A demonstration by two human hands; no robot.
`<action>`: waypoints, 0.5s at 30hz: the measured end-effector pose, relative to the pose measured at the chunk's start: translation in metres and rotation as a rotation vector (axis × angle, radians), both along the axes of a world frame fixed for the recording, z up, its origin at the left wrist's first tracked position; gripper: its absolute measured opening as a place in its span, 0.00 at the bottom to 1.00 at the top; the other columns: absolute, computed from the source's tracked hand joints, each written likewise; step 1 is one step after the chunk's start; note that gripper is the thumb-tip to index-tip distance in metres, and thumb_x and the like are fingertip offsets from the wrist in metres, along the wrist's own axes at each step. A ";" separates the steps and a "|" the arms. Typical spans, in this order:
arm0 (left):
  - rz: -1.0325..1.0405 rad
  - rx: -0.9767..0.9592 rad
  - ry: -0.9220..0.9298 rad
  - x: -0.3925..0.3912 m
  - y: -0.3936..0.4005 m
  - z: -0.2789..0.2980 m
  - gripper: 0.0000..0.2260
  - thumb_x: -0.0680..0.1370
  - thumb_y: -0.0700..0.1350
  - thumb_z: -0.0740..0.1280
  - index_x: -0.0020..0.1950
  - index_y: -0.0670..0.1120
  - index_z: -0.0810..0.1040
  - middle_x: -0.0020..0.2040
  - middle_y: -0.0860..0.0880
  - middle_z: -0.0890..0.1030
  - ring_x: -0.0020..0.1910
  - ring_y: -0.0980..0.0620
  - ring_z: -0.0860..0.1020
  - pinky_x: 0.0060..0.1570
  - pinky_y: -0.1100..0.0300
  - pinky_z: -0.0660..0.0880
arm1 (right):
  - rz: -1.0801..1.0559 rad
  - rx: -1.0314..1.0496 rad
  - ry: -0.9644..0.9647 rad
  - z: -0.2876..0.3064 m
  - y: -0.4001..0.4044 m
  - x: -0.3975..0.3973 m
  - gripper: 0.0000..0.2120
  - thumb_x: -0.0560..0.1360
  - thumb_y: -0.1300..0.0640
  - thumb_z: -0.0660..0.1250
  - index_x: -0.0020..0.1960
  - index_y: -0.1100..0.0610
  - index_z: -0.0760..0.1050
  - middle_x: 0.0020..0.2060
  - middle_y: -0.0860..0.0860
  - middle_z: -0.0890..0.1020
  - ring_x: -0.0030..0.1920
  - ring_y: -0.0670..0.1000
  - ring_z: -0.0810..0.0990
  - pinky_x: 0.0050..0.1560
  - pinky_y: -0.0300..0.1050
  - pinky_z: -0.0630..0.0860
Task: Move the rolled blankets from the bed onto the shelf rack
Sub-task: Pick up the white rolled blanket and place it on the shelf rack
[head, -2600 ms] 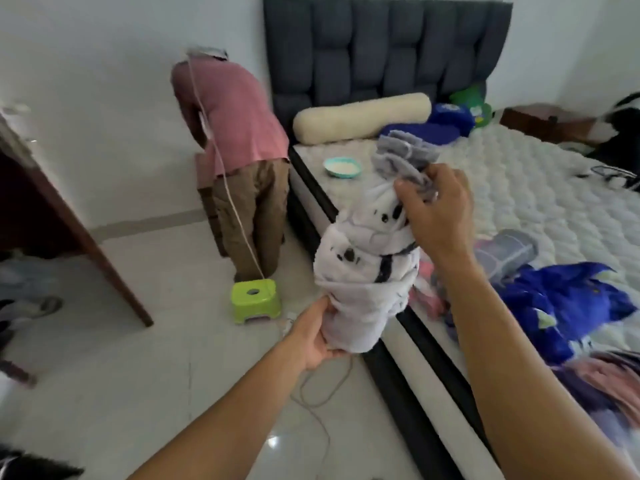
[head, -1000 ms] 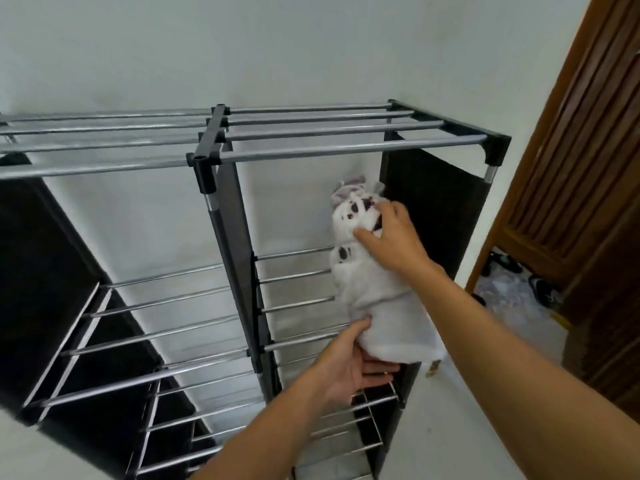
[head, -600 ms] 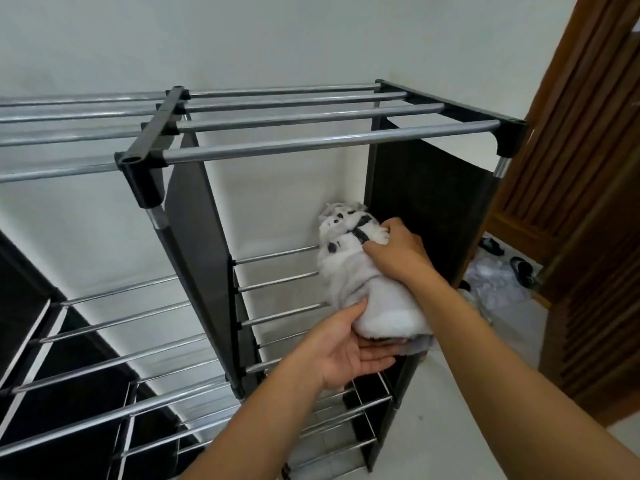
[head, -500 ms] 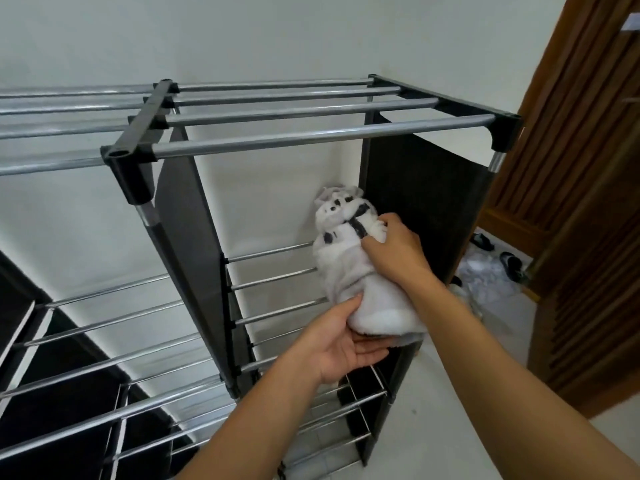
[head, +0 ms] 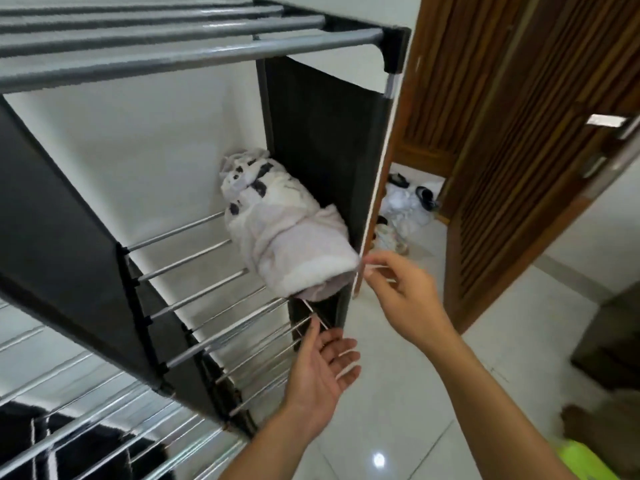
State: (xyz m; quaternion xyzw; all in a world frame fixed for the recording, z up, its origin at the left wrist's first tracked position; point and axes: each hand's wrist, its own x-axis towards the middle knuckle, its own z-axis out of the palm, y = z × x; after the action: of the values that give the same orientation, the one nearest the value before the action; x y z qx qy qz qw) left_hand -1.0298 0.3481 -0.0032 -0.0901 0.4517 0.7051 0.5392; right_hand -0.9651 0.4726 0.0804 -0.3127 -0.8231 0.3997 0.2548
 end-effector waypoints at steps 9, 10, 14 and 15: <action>-0.736 -0.261 0.342 0.118 0.057 -0.015 0.07 0.78 0.47 0.65 0.43 0.45 0.75 0.38 0.46 0.80 0.34 0.50 0.77 0.35 0.60 0.73 | -0.524 -0.296 -0.220 -0.097 -0.006 0.245 0.07 0.75 0.60 0.66 0.52 0.54 0.78 0.49 0.54 0.83 0.44 0.52 0.83 0.51 0.45 0.77; -0.823 -0.241 0.412 0.144 0.065 -0.010 0.07 0.78 0.47 0.64 0.43 0.45 0.75 0.38 0.47 0.80 0.34 0.50 0.76 0.35 0.60 0.72 | -0.621 -0.325 -0.188 -0.103 -0.019 0.286 0.06 0.75 0.61 0.66 0.50 0.54 0.77 0.47 0.55 0.84 0.42 0.53 0.83 0.52 0.47 0.78; -1.117 -0.131 0.617 0.271 0.082 0.008 0.07 0.79 0.46 0.63 0.42 0.47 0.74 0.36 0.49 0.79 0.31 0.52 0.76 0.32 0.63 0.71 | -0.979 -0.443 -0.094 -0.112 -0.098 0.445 0.07 0.76 0.65 0.63 0.52 0.62 0.78 0.42 0.56 0.82 0.37 0.50 0.79 0.35 0.26 0.72; -1.181 -0.093 0.654 0.308 0.082 0.011 0.07 0.79 0.46 0.63 0.41 0.48 0.74 0.35 0.49 0.78 0.30 0.53 0.75 0.31 0.63 0.70 | -1.083 -0.468 -0.053 -0.112 -0.124 0.482 0.08 0.76 0.65 0.63 0.53 0.64 0.78 0.40 0.55 0.81 0.35 0.49 0.79 0.32 0.26 0.72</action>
State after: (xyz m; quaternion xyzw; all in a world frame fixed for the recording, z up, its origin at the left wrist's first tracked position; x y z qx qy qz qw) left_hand -0.7220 0.4298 0.0081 0.3666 0.5950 0.2631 0.6651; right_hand -0.4830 0.3486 -0.0313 -0.7462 -0.4424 0.3757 0.3262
